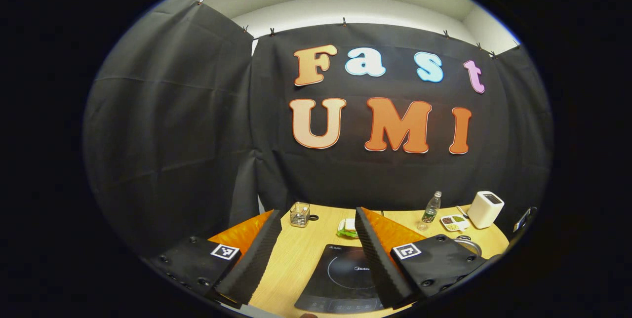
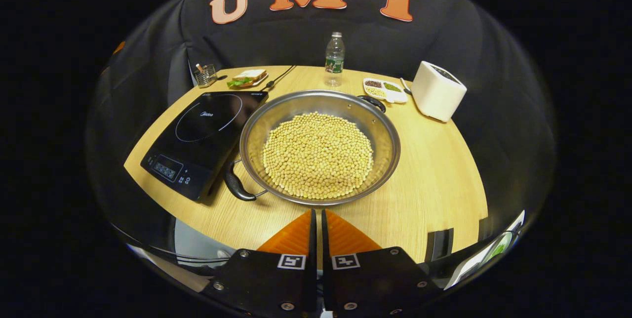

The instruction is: First push the handle of the pot to place it horizontally, then grasp the pot with both hands and set it on the induction cooktop.

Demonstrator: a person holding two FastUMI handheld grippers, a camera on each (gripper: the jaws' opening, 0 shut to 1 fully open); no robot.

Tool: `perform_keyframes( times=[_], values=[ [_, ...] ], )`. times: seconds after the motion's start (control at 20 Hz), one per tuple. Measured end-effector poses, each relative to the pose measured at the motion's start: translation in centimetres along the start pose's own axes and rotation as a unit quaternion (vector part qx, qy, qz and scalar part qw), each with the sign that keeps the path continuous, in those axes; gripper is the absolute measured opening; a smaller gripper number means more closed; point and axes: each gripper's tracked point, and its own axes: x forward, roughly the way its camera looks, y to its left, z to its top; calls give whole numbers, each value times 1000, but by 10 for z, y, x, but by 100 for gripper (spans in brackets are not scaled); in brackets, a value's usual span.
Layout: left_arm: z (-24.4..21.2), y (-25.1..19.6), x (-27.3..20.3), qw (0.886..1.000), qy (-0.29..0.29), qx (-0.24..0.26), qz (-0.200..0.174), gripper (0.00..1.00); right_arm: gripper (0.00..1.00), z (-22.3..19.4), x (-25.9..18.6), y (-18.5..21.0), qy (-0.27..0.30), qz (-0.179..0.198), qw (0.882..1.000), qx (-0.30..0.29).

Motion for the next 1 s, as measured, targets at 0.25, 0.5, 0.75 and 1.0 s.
perform_keyframes(
  times=[0.25,0.5,0.75,1.0],
  values=[
    [0,18,-5,1000,2,-4,21,98,5,-10,14,16,28,14,999,-10],
    [-3,36,-12,999,6,3,42,97,5,-21,27,30,65,19,998,-12],
    [-4,57,-24,998,7,6,66,98,5,-27,36,42,93,28,995,-9],
    [-8,75,-35,996,11,0,88,98,5,-13,42,57,92,41,995,-21]
  ],
)
